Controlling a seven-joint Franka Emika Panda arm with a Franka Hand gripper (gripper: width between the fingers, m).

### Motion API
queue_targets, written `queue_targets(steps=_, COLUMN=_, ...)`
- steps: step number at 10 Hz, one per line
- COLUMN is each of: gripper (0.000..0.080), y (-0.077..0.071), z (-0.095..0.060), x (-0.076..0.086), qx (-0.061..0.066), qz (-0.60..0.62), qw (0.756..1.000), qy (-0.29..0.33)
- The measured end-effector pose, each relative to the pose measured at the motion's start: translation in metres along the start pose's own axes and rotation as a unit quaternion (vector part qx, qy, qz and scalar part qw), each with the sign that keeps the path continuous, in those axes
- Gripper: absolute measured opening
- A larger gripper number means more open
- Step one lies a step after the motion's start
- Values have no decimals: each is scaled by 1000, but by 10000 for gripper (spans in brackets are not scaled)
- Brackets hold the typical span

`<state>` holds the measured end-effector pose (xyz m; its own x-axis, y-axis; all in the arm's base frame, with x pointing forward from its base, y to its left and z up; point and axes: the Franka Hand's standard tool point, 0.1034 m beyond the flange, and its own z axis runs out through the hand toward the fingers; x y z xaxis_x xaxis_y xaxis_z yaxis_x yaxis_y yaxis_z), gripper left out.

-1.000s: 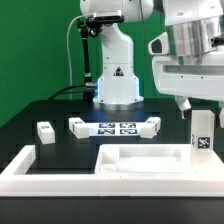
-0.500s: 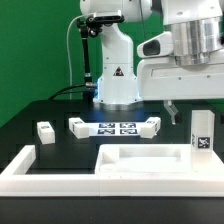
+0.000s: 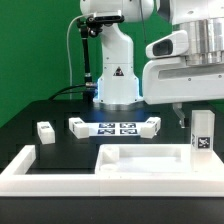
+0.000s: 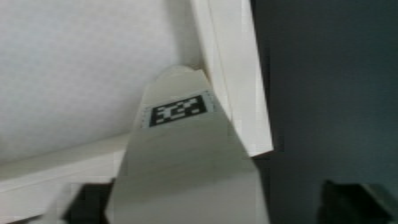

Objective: Assemble desk

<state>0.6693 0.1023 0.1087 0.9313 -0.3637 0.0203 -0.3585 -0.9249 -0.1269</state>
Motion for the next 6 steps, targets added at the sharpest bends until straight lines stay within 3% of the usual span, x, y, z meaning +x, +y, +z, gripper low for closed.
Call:
queue_targets(steps=1, gripper=345, y=2, z=0, x=1, qx=-2, qz=32, qw=999, qy=0)
queue_targets(steps=2, gripper=303, y=6, z=0, x=2, qx=-4, qz=70, qw=998, qy=1)
queue_targets(steps=4, gripper=303, y=8, z=0, x=3, qx=-4, qz=141, qw=990, qy=1)
queue_targets(steps=6, gripper=297, y=16, z=0, x=6, qx=-4, qz=285, qw=959, qy=1)
